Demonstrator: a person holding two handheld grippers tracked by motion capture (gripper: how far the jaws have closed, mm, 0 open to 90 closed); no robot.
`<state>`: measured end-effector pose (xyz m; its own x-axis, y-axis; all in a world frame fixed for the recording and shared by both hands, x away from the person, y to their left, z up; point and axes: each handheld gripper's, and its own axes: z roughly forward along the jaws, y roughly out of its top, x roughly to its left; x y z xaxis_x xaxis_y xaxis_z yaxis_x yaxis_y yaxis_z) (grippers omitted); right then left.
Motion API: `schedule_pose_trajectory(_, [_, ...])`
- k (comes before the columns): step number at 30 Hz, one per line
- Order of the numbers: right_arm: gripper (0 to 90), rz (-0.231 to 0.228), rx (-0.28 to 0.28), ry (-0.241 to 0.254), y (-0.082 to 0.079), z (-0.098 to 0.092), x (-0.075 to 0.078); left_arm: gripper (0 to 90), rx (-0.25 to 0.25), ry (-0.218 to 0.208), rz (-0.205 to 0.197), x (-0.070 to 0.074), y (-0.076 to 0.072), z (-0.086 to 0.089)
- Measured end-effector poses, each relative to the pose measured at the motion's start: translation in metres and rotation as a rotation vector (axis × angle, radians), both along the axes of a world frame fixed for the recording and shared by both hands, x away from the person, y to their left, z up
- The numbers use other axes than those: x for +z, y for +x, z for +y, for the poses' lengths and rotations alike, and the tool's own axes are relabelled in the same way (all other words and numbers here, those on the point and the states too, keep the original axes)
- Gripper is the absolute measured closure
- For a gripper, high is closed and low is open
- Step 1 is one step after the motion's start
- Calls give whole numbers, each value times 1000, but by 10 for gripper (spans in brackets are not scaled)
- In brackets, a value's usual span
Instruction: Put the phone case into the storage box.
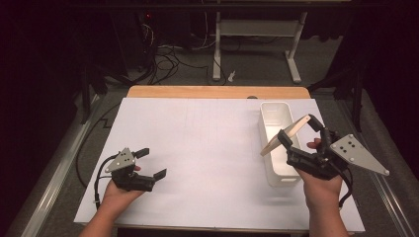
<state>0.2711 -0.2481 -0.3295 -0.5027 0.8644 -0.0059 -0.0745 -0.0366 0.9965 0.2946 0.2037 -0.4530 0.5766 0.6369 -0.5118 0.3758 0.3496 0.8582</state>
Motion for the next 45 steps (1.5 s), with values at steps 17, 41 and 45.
schedule_pose_trajectory(17, [136,5,-85,-15,4,-15,-4,14,8,-16,-18,2,-1,3])
schedule_pose_trajectory(41, [136,34,-213,-60,22,-12,-3,15,-29,0,-26,1,-4,-1])
schedule_pose_trajectory(45, [136,36,-231,-83,31,-9,4,15,-33,-2,-26,1,-4,-1])
